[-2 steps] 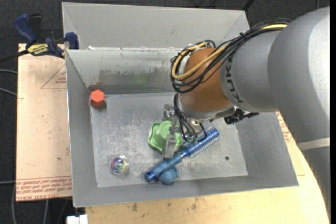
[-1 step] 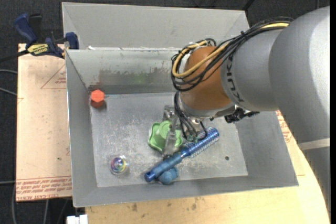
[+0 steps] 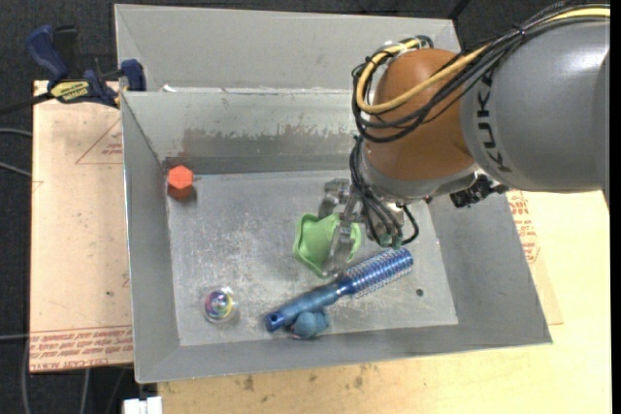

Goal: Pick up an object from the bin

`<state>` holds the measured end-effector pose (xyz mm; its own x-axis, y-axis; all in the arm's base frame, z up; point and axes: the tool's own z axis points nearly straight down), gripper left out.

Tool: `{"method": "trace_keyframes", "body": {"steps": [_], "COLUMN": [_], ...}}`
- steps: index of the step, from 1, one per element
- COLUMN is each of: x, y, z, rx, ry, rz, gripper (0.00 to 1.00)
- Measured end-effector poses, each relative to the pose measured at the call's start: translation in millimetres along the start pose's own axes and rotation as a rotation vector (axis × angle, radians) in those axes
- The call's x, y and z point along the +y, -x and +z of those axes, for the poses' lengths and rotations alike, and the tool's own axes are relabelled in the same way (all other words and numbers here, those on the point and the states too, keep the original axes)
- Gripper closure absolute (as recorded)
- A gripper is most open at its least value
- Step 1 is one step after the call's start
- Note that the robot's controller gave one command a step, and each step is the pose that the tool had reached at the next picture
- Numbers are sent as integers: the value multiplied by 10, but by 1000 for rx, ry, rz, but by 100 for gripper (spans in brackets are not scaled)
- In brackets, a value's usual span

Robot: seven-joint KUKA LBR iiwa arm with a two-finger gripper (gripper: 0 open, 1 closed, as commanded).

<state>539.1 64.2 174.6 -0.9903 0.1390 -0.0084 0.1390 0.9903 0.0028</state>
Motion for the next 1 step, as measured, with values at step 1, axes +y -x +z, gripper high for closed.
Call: {"method": "trace_keyframes", "body": {"steps": [1], "x": [-69], "y": [82], "z": [-617], "rx": [-1], "ry": [0], "rz": [16], "gripper": [100]}}
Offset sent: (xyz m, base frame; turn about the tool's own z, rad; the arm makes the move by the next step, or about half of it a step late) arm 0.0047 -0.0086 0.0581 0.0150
